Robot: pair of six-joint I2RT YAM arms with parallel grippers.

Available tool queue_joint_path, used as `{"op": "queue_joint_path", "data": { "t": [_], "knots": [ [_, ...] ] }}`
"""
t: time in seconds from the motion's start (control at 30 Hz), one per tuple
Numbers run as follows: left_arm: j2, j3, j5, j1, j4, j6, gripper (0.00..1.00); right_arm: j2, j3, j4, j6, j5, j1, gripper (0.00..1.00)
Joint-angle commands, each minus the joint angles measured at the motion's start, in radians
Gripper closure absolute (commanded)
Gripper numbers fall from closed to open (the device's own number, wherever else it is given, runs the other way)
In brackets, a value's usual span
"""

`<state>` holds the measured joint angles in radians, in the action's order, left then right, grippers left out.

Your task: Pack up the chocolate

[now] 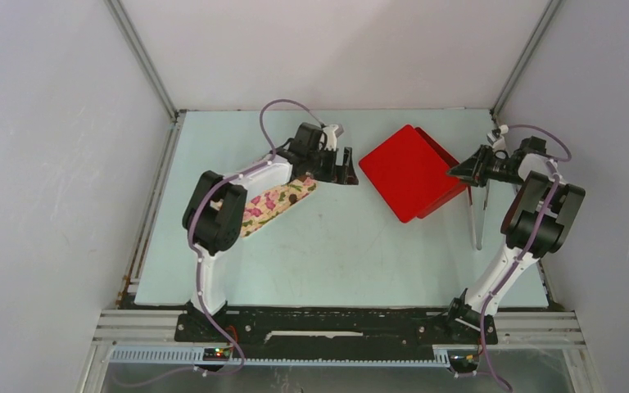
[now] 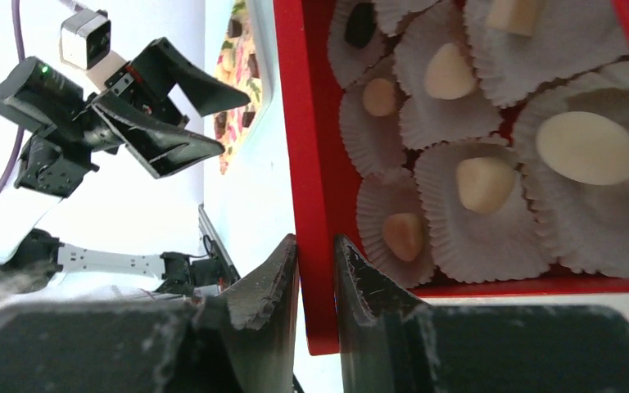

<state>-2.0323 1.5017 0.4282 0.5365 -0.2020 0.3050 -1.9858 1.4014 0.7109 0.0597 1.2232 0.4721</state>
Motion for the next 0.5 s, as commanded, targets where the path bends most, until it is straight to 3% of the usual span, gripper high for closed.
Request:
{"op": "queue_joint_path", "data": {
  "t": [0.0, 0.3, 0.47],
  "knots": [
    [-0.034, -0.017, 0.008, 0.022, 0.121, 0.204, 0.00, 0.025, -0.012, -0.076, -0.077, -0.083, 0.033, 0.76],
    [-0.194, -0.110, 0.156, 0.052, 0.687, 0.735, 0.00, 0.022, -0.027, -0.070, -0.074, -0.162, 0.040, 0.75],
    [-0.289, -0.010, 0.169, 0.091, 0.776, 0.832, 0.04, 0.051, -0.026, -0.045, -0.064, -0.236, 0.039, 0.65]
  ]
}}
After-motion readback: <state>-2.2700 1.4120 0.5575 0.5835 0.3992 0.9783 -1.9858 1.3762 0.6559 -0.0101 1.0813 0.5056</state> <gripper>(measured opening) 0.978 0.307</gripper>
